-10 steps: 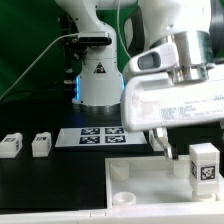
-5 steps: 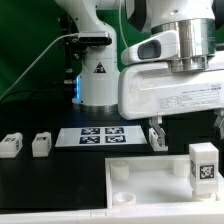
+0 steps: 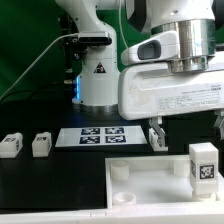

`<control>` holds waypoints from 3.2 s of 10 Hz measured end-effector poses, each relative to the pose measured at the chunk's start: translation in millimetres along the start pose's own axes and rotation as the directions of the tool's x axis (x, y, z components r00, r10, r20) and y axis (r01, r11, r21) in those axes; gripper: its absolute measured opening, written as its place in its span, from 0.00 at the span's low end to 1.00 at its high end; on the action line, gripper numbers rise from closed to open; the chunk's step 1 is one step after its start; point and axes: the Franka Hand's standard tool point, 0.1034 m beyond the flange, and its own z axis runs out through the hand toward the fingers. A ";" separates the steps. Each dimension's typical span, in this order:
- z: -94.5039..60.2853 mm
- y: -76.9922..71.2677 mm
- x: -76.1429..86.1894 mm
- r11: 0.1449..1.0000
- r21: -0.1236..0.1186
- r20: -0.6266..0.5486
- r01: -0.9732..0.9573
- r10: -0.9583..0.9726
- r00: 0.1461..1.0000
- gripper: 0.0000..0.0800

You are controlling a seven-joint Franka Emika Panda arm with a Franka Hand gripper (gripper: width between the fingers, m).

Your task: Assemble one leg

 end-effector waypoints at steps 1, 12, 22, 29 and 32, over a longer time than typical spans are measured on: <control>0.0 0.0 0.0 1.000 0.000 0.000 0.000 0.000 1.000 0.81; 11.1 -8.5 21.0 0.999 -0.005 0.211 -0.039 0.039 0.977 0.81; 36.9 -8.8 4.3 0.999 -0.009 0.205 -0.046 0.046 0.978 0.51; 39.8 -2.6 6.7 0.854 -0.062 0.190 -0.516 0.518 0.834 0.37; 40.2 5.6 7.9 0.671 -0.029 0.195 -0.741 0.731 0.655 0.37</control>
Offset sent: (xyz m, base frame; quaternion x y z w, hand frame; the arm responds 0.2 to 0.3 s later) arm 0.0100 0.0044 0.0181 -0.0015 -0.0857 0.0259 0.9960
